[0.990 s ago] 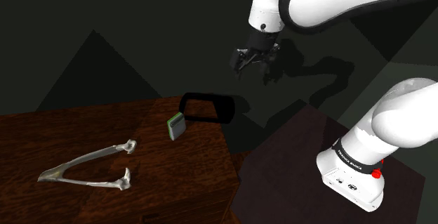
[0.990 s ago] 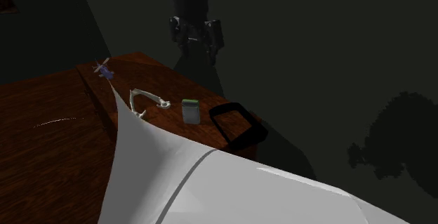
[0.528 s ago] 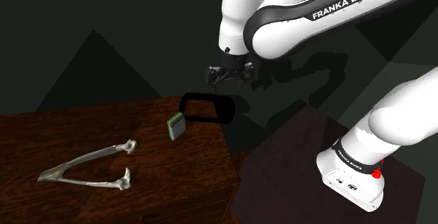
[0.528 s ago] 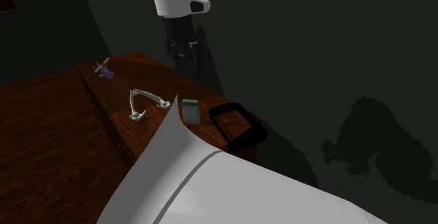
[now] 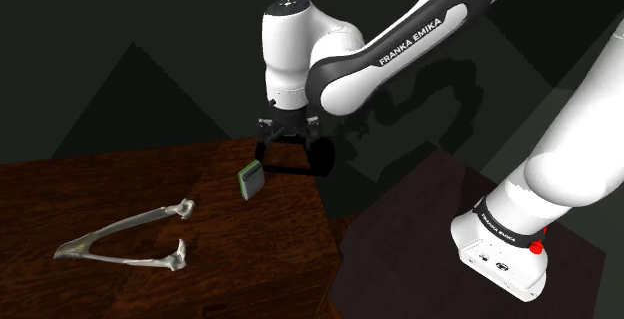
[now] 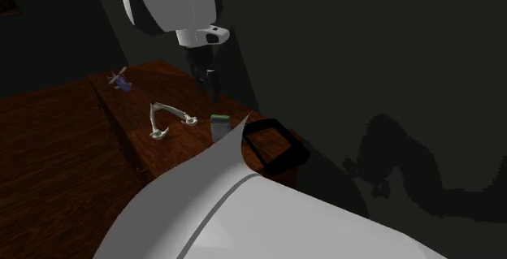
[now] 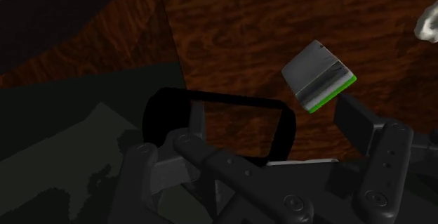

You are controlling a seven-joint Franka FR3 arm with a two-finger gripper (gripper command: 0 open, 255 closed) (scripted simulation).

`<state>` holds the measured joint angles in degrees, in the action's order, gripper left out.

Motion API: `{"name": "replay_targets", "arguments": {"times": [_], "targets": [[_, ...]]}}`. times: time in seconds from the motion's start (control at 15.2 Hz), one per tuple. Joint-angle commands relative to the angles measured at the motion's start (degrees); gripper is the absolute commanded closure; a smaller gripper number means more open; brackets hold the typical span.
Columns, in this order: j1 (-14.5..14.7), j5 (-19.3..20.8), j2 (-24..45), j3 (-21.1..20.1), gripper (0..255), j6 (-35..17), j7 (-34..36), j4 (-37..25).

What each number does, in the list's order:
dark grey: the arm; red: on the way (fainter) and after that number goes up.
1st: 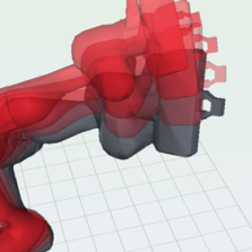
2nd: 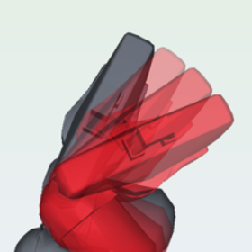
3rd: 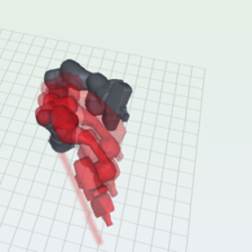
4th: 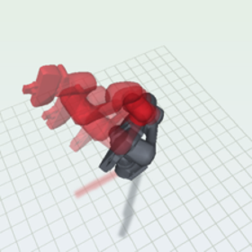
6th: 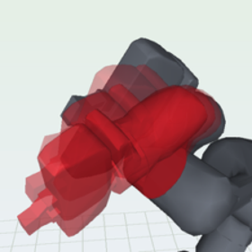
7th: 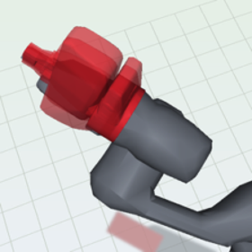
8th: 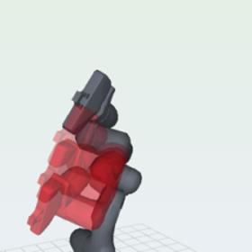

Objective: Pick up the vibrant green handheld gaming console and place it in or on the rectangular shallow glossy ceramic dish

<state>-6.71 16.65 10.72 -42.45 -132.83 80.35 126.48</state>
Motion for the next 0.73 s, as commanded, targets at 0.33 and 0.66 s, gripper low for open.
{"name": "replay_targets", "arguments": {"times": [0.33, 0.66], "targets": [[10.1, 12.6, 18.7, 7.5, 0, 1.9, 16.2, -15.1], [16.8, 15.8, 30.5, 12.4, 0, 4.3, 22.0, -28.2]]}}
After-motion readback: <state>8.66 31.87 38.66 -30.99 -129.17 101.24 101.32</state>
